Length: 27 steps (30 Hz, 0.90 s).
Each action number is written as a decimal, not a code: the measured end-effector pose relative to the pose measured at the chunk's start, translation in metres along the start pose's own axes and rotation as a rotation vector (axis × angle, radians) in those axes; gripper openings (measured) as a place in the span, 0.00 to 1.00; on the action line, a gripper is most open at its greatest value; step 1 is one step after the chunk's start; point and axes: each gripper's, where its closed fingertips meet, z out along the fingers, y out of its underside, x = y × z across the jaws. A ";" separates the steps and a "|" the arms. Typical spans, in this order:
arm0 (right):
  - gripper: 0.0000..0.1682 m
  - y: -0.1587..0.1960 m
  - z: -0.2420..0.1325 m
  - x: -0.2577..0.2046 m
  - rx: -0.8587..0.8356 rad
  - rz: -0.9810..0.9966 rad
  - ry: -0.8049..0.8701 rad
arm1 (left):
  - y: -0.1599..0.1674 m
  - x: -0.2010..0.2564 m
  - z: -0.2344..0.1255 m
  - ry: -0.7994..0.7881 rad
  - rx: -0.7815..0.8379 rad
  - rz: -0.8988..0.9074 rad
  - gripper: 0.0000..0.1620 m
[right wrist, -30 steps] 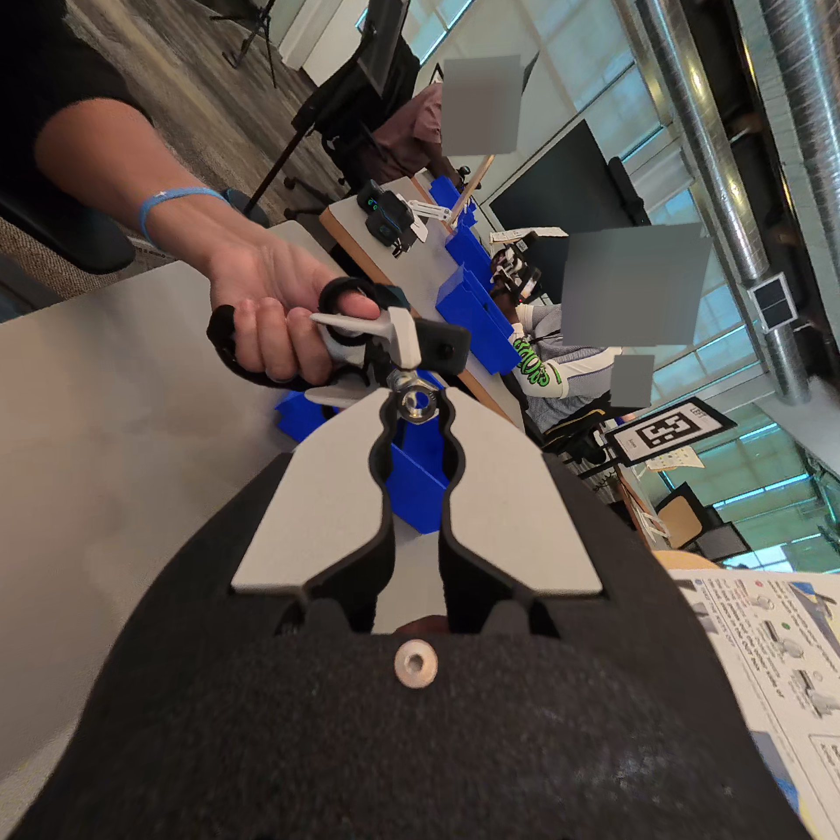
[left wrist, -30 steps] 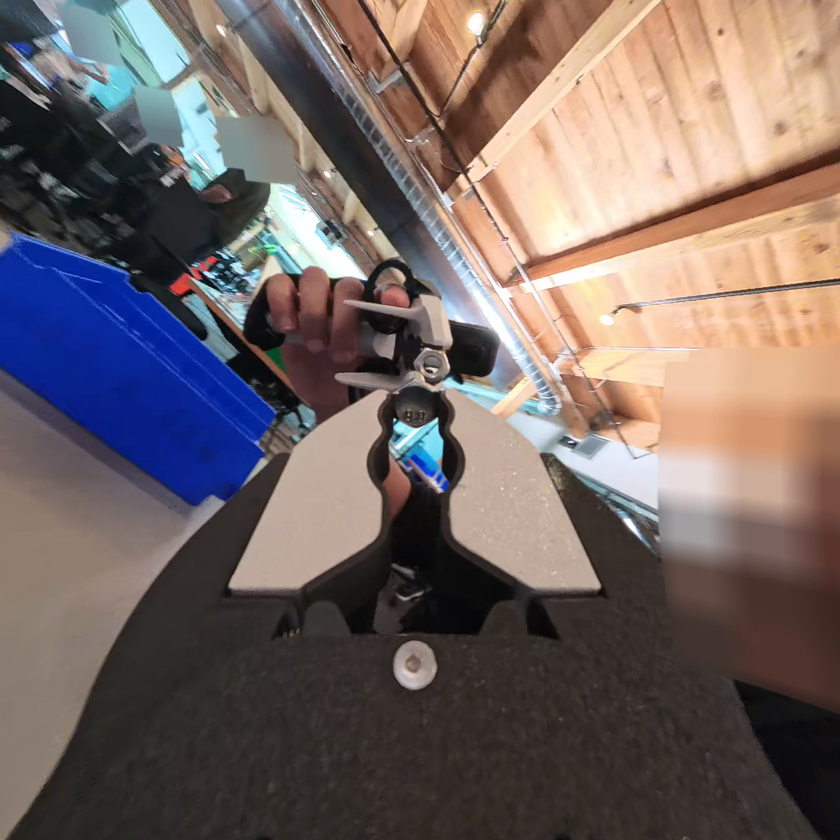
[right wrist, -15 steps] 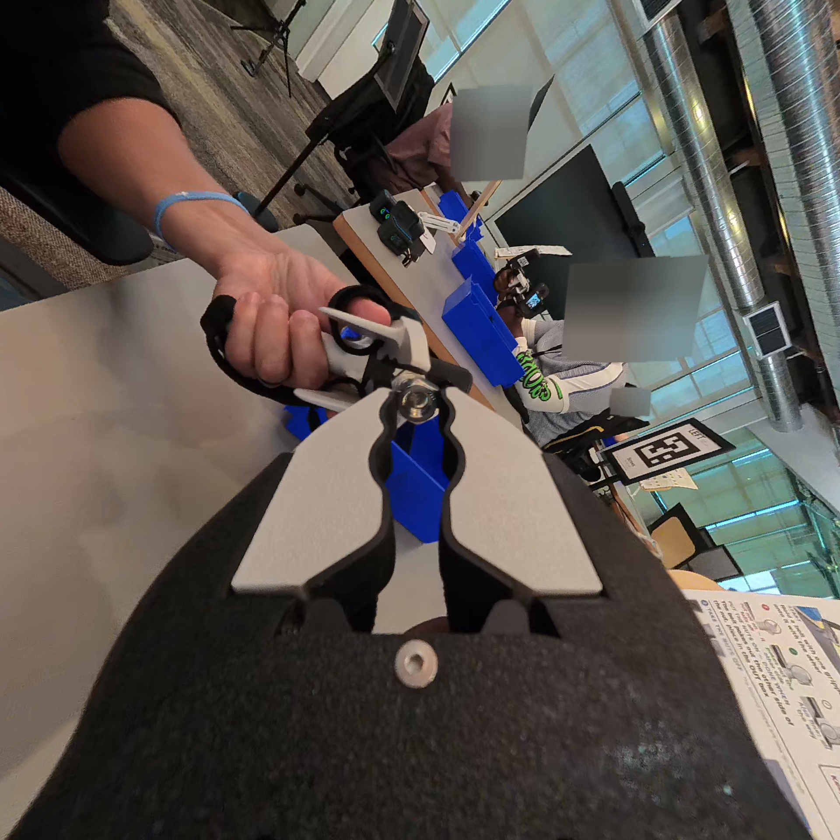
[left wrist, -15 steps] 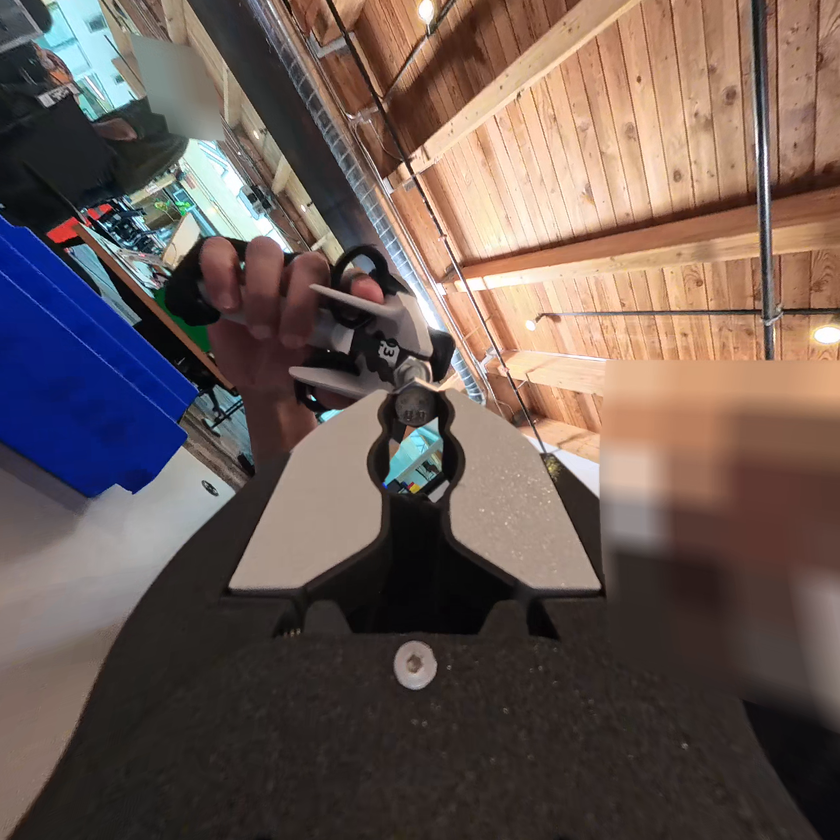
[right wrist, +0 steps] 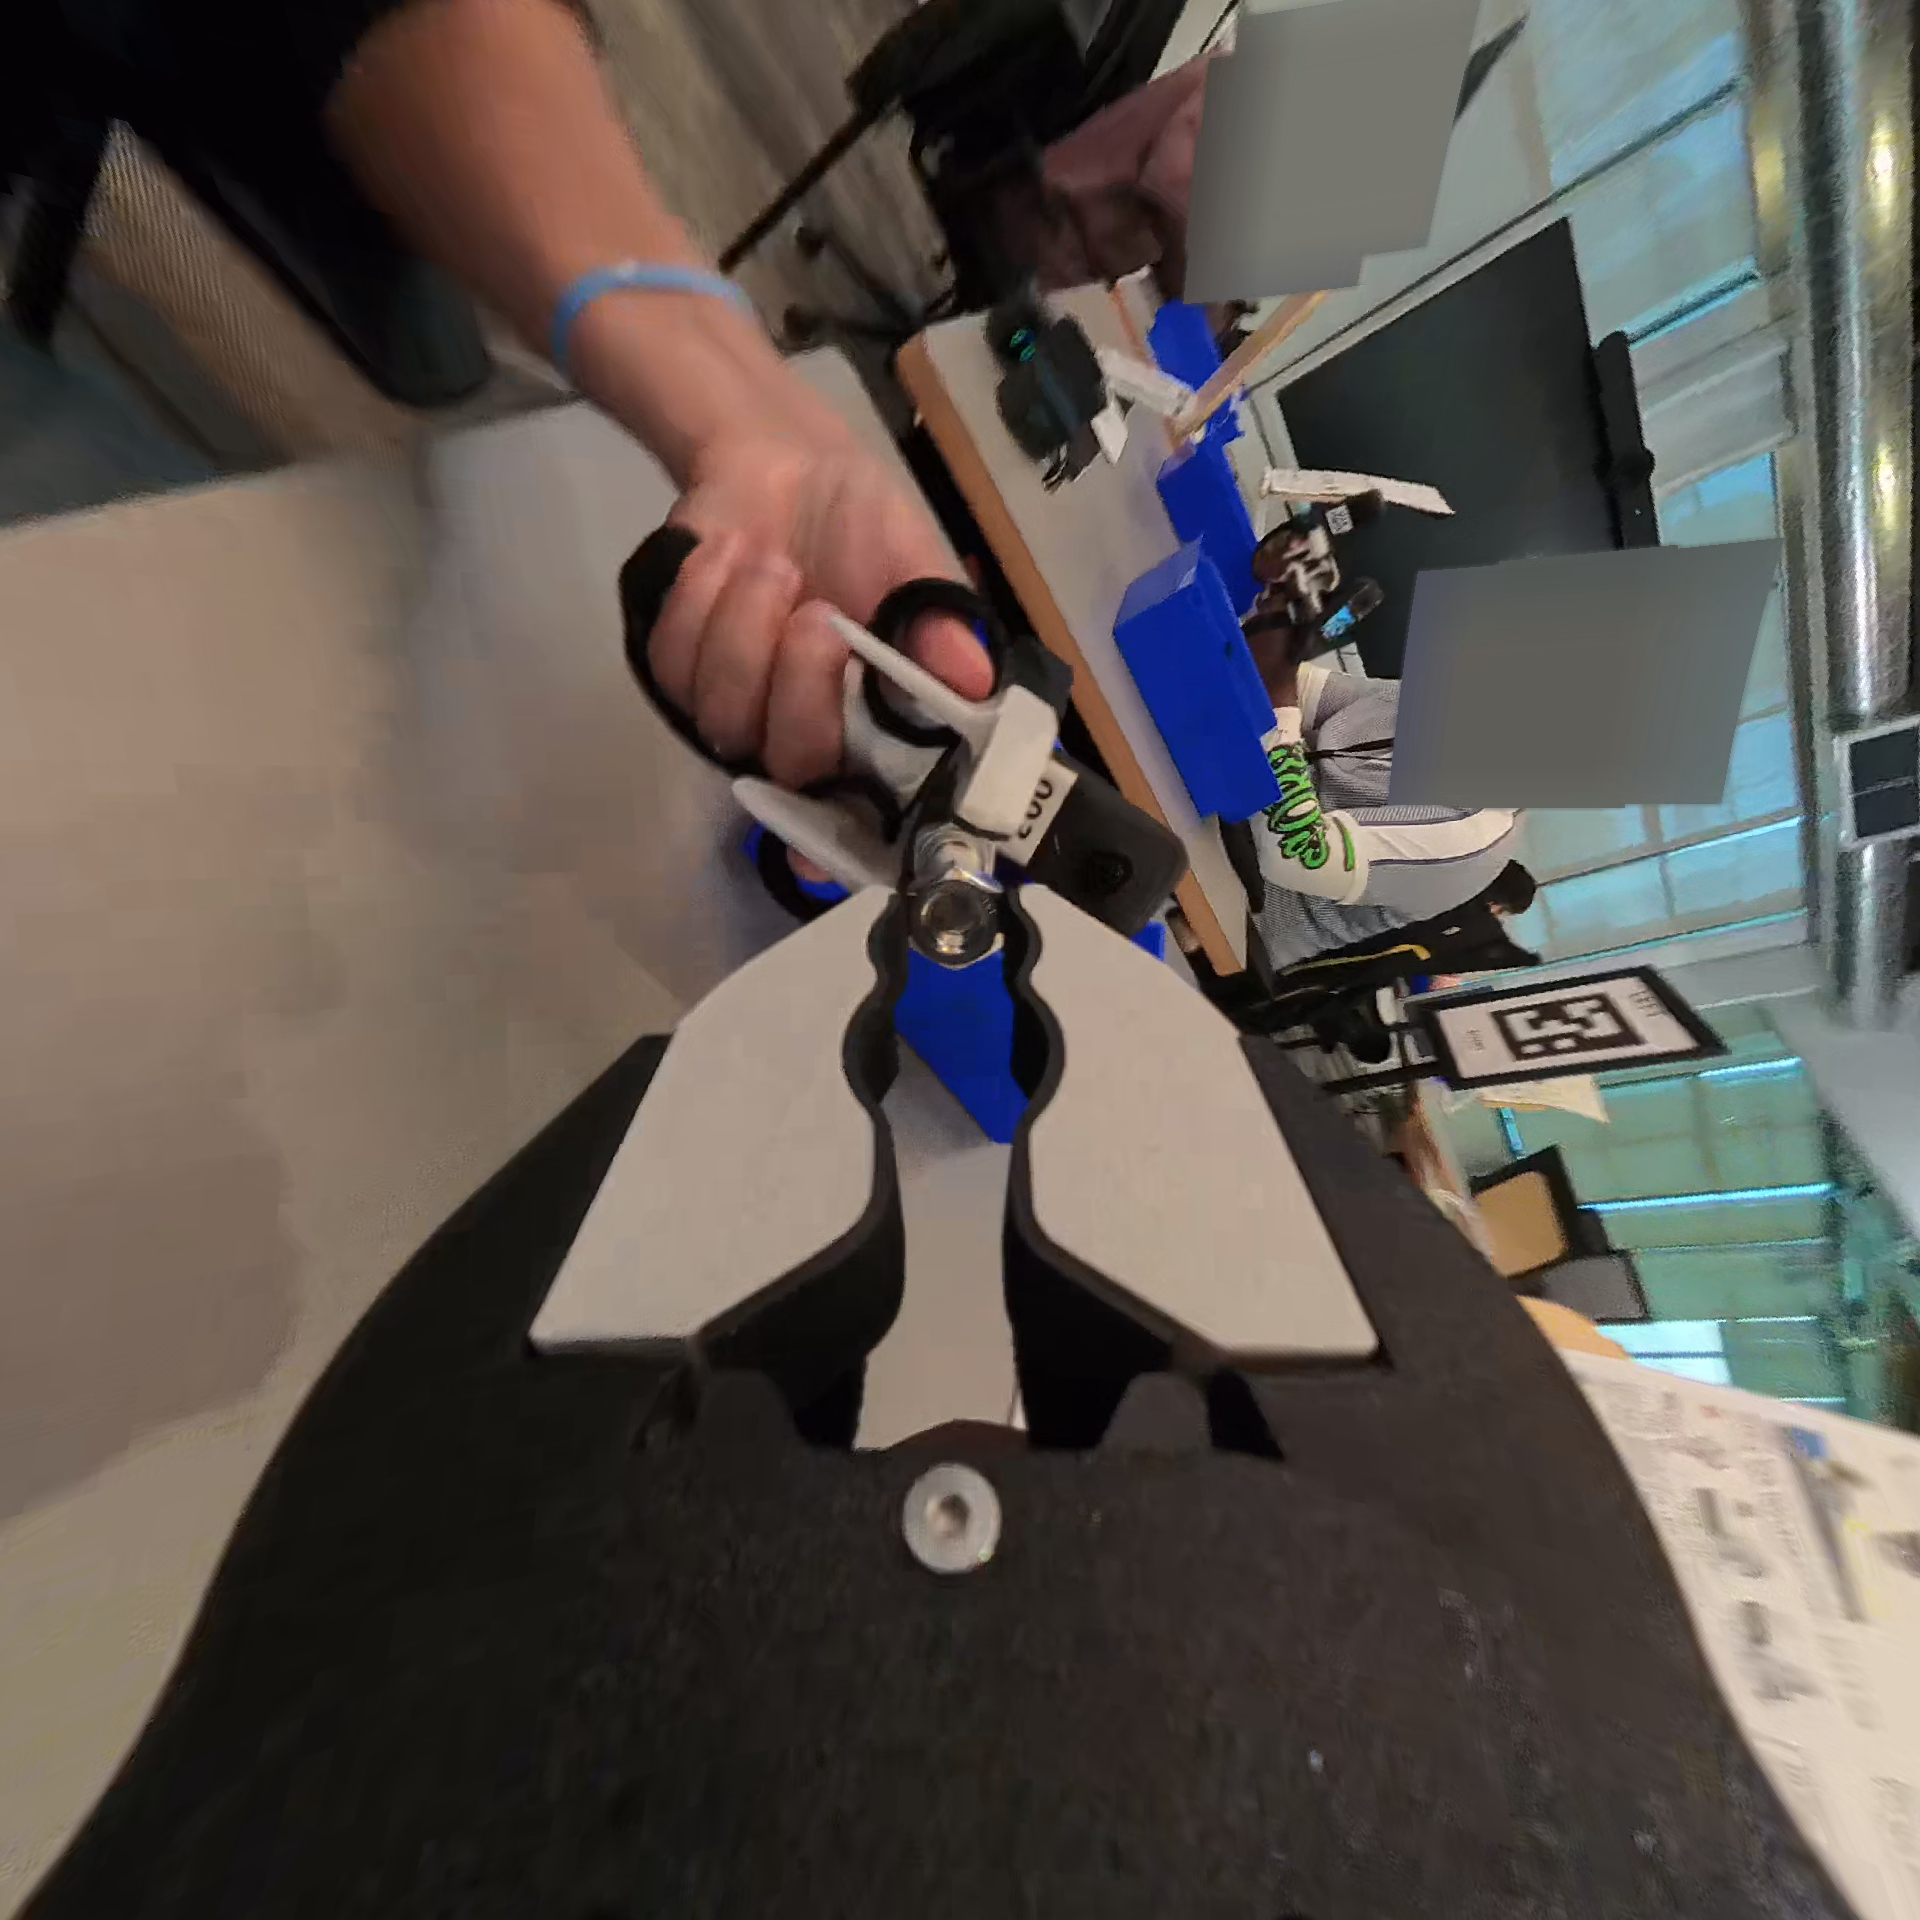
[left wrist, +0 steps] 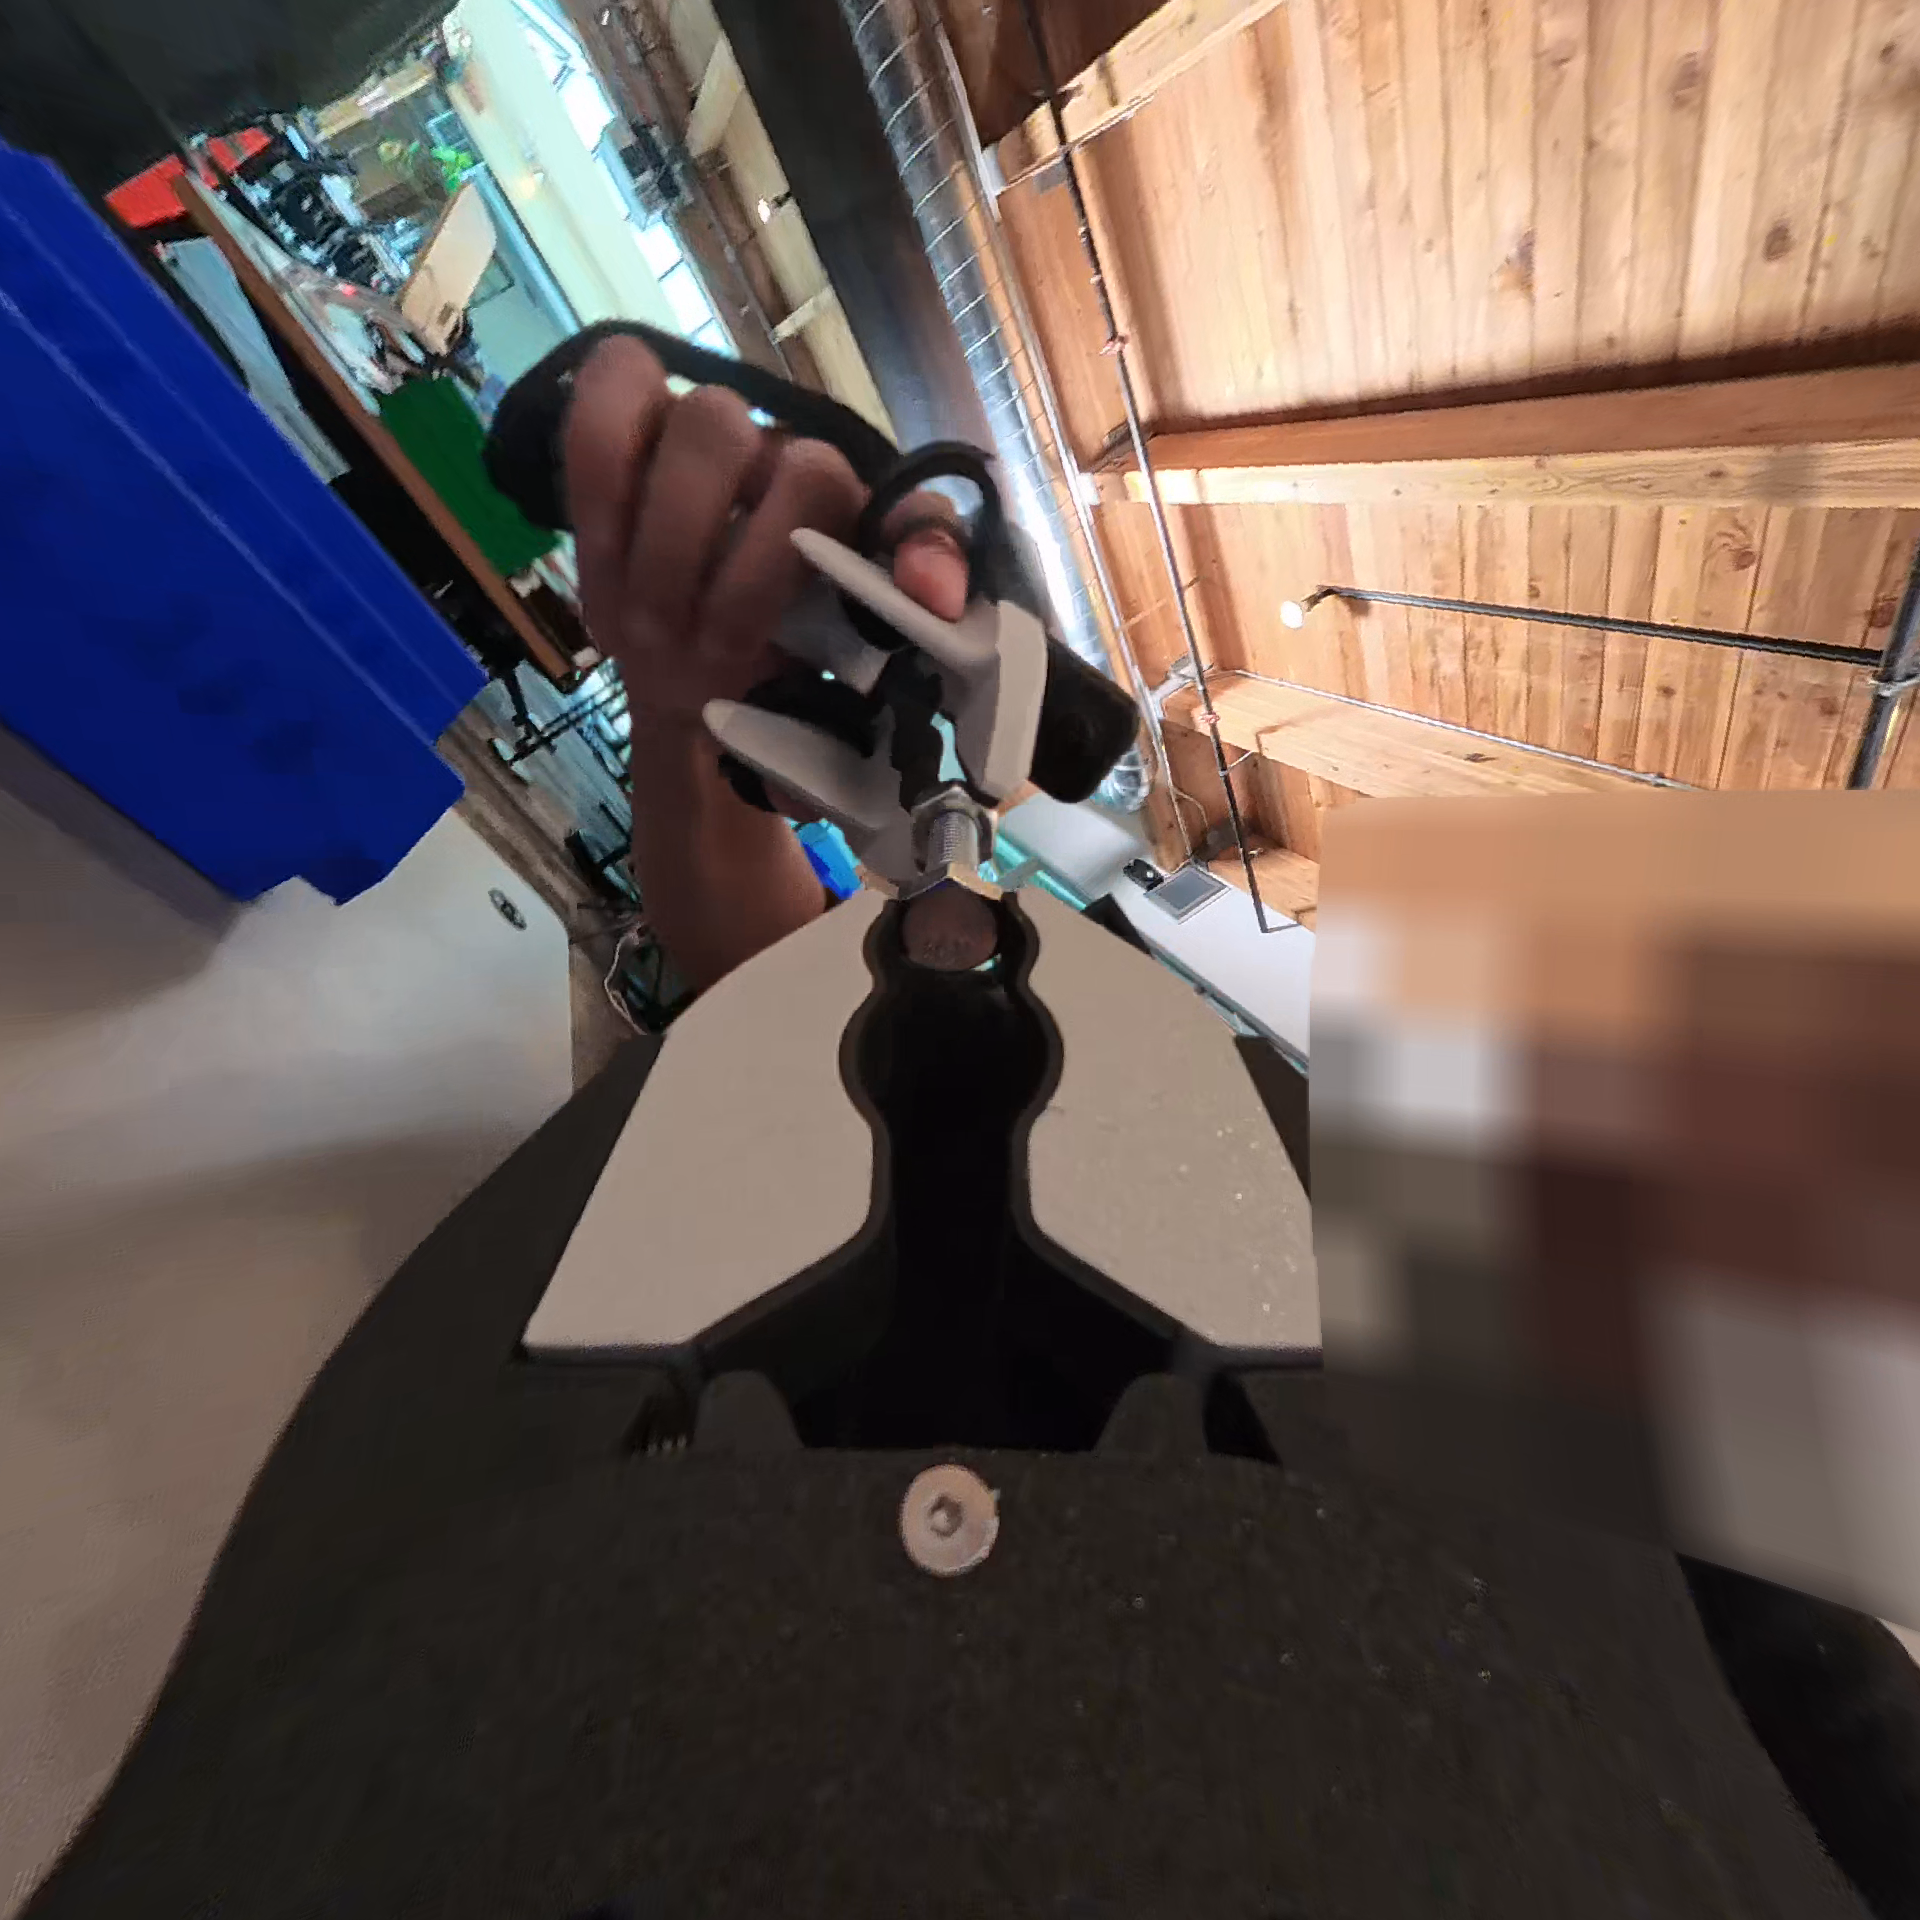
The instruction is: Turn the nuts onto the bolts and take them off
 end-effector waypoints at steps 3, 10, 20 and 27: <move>0.10 -0.003 0.000 -0.009 -0.052 -0.132 -0.040 | 0.009 -0.003 0.000 -0.020 -0.073 -0.051 0.13; 0.10 -0.005 -0.004 -0.006 -0.049 -0.125 -0.011 | 0.007 0.001 0.005 -0.012 -0.113 -0.025 0.11; 0.10 -0.001 -0.009 0.006 0.054 0.484 0.048 | -0.002 0.003 0.011 -0.093 -0.077 0.328 0.11; 0.10 -0.007 -0.012 0.012 0.202 0.851 0.022 | -0.001 0.006 0.016 -0.244 -0.105 0.692 0.11</move>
